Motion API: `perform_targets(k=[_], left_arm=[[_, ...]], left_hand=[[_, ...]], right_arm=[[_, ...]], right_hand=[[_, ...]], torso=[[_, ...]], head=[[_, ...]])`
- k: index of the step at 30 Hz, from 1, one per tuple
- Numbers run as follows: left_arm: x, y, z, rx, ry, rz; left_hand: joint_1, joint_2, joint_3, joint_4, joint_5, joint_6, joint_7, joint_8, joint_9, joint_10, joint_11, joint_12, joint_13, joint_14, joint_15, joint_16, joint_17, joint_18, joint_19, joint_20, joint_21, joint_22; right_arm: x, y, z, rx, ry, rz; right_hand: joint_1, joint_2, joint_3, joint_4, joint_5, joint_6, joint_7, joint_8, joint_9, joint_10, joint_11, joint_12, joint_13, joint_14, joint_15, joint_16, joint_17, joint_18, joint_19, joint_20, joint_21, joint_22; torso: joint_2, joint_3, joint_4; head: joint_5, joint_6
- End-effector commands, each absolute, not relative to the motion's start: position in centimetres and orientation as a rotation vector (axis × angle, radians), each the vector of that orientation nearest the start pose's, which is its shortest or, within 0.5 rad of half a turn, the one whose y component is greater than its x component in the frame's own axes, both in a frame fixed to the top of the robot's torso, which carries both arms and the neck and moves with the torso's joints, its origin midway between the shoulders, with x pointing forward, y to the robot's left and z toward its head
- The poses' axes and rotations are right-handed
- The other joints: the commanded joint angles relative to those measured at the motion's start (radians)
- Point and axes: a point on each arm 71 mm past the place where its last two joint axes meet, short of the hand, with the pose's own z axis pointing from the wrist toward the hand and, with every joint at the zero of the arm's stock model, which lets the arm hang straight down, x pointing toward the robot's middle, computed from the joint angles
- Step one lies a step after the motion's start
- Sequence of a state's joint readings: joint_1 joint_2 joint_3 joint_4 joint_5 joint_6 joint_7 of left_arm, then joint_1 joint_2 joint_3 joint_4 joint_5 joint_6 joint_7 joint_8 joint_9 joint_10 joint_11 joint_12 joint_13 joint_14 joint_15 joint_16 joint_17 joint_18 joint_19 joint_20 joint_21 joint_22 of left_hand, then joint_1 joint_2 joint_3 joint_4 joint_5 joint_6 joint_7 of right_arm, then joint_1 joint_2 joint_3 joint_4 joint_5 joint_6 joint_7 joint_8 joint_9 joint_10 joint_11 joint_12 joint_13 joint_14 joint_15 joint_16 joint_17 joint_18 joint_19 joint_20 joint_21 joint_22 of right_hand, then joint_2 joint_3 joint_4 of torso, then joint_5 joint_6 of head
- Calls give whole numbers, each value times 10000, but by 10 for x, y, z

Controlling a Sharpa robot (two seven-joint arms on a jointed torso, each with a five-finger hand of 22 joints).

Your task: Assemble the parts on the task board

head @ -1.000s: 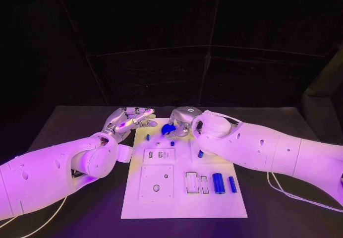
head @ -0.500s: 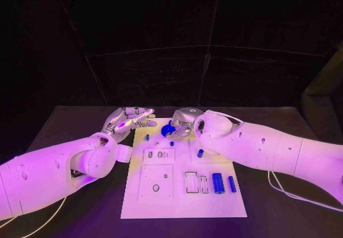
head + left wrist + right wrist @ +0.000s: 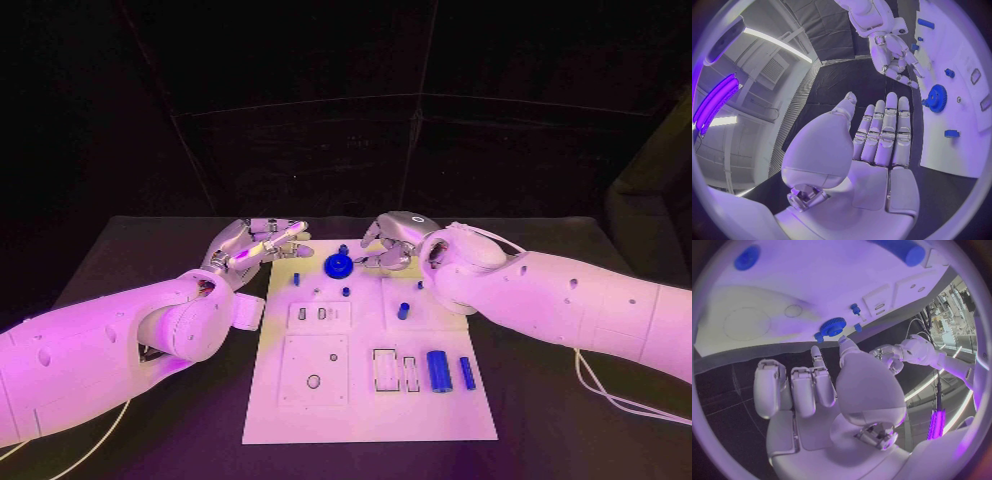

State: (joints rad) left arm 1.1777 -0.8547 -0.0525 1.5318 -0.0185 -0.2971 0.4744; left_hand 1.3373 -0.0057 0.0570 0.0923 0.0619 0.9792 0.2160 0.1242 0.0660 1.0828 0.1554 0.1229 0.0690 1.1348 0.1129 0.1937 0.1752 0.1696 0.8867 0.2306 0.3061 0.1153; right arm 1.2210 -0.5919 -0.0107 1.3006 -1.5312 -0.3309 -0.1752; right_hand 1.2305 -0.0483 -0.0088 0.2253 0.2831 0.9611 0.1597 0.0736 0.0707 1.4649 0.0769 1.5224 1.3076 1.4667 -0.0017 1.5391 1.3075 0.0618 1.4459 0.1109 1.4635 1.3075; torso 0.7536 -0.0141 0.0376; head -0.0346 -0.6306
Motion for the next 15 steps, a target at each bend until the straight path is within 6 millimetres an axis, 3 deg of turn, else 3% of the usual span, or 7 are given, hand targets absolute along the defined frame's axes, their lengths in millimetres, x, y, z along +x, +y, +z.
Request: perform_targets(k=[1, 9, 13, 15], left_arm=[[482, 213, -185, -10623, 13781, -15958], [484, 214, -186, -10598, 13755, -15991], [485, 214, -186, -10568, 13757, -16065], [485, 213, -186, -10561, 13758, -16081]], left_hand=[[11, 78, 8, -57, -62, 22, 48, -45, -4, -20, 68, -33, -12, 32, 18, -30, 9, 144, 44, 0, -53, -9], [11, 80, 4, -67, -63, 23, 48, -52, -4, -19, 69, -43, -12, 30, 20, -41, 13, 144, 43, 1, -59, -15], [18, 88, 6, -79, -62, 33, 36, -52, -2, -7, 63, -47, -10, 35, 19, -48, 17, 145, 45, 2, -62, -19], [18, 88, 6, -79, -62, 33, 36, -52, -2, -7, 63, -47, -10, 35, 19, -48, 17, 145, 45, 2, -62, -19]], right_arm=[[524, -151, -166, -627, 15425, 7932], [522, -226, -168, 835, 16010, 8363], [523, -252, -169, 1025, 16111, 8150], [525, -261, -170, 1085, 16144, 8017]], right_hand=[[320, -17, 28, -220, 35, 109, -28, 44, 12, 692, -47, -70, 2169, 845, -19, 4, 1702, -85, 22, -69, 26, 68], [1523, -224, 94, -1302, -279, 111, -35, -21, -22, 517, -63, -342, 1962, 834, -70, -18, 1671, -81, 3, -124, 10, 42], [1635, -346, -2, -1496, -300, 69, -68, -47, -31, 405, -93, -511, 1833, 828, -78, -28, 1660, -71, -27, -133, -16, -8], [1646, -357, -17, -1518, -301, 57, -72, -52, -32, 396, -96, -524, 1823, 829, -79, -27, 1665, -70, -30, -134, -19, -15]], torso=[[-1, 12, -13], [-29, 113, -211], [-17, 176, -269], [-17, 168, -249]], head=[[-19, 38], [-58, 92], [-65, 119], [-109, 116]])
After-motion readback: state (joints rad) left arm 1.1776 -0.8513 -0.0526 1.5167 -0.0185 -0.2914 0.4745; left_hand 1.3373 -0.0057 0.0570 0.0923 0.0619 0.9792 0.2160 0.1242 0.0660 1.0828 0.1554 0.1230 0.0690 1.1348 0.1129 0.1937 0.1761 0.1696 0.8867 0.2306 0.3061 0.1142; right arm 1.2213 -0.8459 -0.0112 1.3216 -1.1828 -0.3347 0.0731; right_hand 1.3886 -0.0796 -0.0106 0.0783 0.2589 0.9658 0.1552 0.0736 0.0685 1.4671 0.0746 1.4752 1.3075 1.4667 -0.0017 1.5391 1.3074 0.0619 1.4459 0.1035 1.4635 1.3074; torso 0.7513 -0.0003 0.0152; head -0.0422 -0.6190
